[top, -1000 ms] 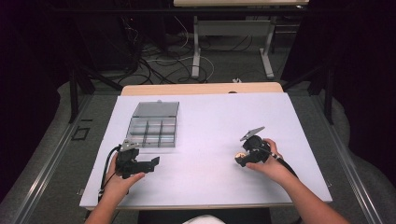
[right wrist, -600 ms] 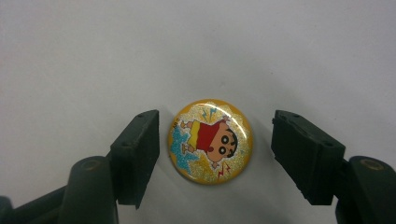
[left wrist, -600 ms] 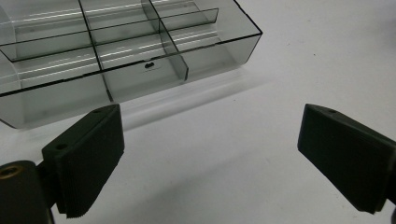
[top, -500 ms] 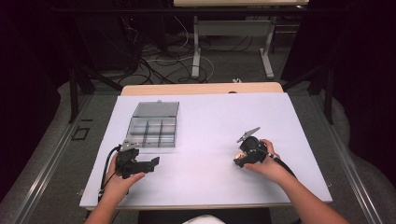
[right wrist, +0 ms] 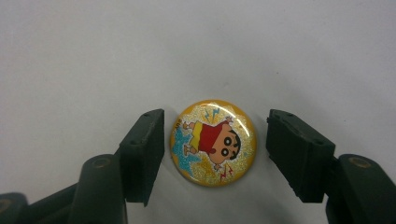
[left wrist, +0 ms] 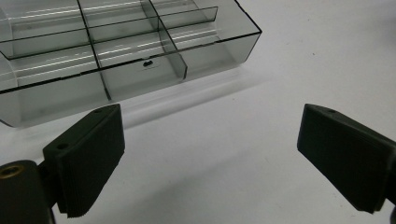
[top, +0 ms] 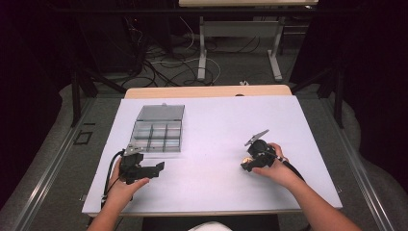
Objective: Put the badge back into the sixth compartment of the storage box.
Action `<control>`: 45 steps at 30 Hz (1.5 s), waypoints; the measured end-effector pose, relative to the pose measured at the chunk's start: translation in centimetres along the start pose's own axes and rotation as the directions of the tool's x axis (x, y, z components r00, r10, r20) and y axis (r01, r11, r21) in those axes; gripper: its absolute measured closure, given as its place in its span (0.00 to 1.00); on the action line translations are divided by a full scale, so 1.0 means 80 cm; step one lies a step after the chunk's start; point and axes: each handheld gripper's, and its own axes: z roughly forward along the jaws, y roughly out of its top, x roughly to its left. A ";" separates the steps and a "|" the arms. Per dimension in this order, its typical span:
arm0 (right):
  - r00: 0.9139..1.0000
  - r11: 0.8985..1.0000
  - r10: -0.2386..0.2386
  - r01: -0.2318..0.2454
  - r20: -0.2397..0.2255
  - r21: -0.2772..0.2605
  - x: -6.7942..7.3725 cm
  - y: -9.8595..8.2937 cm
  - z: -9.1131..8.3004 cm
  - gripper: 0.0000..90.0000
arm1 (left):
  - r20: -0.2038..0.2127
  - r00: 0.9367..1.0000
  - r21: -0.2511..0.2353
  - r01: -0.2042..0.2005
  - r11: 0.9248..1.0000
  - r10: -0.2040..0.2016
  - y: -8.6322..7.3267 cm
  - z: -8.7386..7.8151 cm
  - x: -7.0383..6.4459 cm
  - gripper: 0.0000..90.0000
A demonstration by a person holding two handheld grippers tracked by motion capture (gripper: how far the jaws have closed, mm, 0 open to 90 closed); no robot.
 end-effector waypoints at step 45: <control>0.998 0.998 0.055 -0.056 -0.025 -0.018 -0.009 0.011 -0.019 0.75 | 0.001 1.000 -0.004 0.011 1.000 -0.011 0.000 0.002 -0.001 0.09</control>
